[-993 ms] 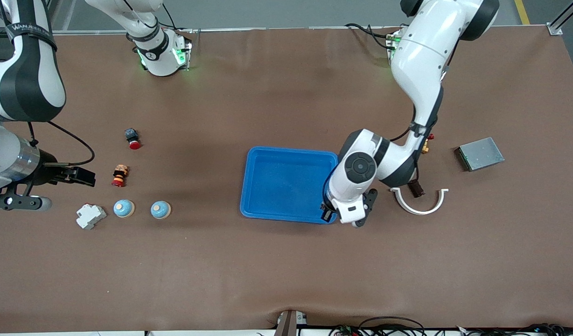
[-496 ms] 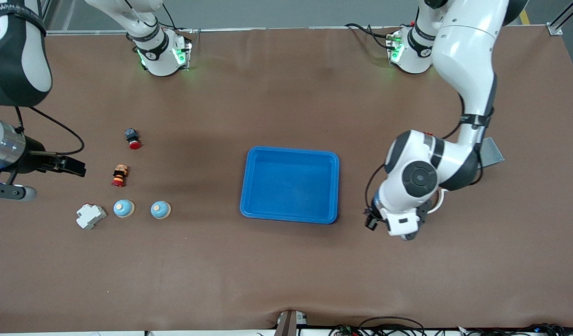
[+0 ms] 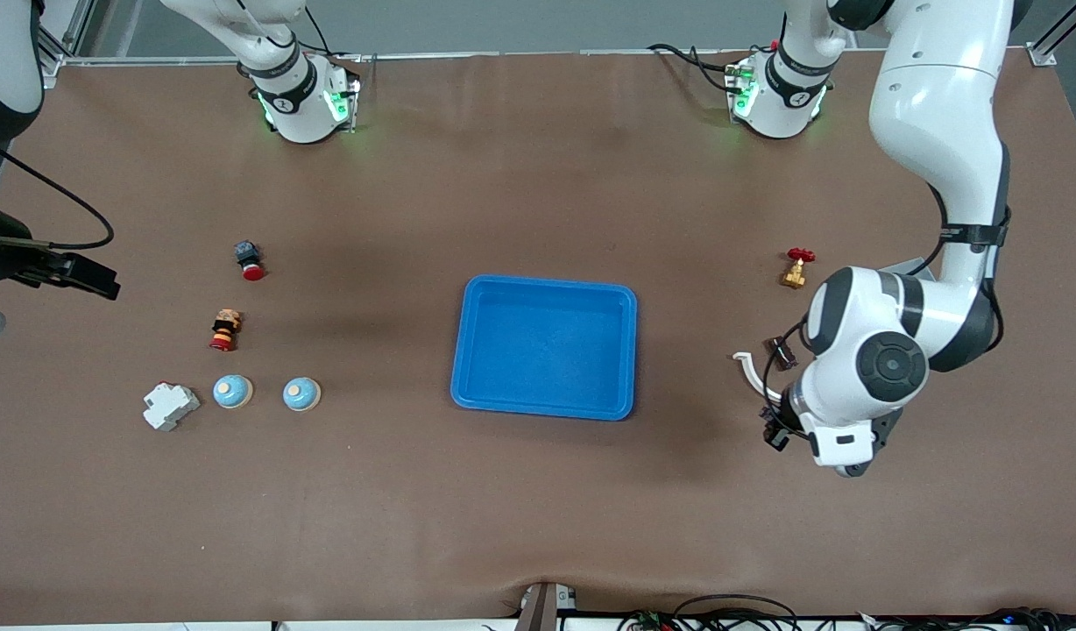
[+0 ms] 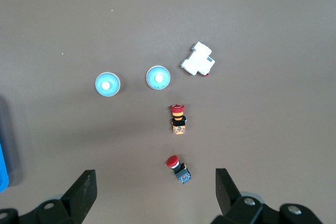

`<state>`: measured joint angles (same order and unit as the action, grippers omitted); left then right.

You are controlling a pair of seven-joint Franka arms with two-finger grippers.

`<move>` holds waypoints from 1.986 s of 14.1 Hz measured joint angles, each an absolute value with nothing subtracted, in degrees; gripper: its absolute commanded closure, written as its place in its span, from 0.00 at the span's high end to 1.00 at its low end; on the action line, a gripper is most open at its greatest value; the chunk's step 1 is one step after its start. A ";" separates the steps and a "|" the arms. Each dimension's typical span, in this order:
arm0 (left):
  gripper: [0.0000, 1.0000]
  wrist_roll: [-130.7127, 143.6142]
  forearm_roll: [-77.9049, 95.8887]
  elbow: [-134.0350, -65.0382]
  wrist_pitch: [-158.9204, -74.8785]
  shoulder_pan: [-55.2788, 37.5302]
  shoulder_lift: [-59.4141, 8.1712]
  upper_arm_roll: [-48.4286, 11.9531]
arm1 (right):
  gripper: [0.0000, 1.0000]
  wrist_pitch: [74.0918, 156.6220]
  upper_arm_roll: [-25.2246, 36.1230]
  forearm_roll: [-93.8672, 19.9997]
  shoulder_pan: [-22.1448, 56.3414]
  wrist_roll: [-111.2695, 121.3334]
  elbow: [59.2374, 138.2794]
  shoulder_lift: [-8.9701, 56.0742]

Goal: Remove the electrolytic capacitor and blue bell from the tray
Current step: 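Carry the second capacitor with the left gripper beside the white arch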

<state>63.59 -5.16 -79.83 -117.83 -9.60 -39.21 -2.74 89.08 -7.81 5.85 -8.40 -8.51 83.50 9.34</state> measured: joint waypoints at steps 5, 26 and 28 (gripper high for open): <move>0.00 61.91 -6.06 -80.91 -117.74 -7.12 -41.07 -2.74 | 1.00 89.10 -5.46 5.82 -6.34 -8.54 83.70 9.34; 0.00 72.89 -4.36 -80.98 -126.23 -3.86 -47.24 -2.85 | 1.00 86.83 2.24 1.47 -0.80 -5.78 83.41 2.25; 0.00 74.36 -4.36 -80.98 -126.76 -3.86 -47.55 -2.86 | 1.00 86.20 2.88 1.37 -1.17 -4.69 83.41 1.49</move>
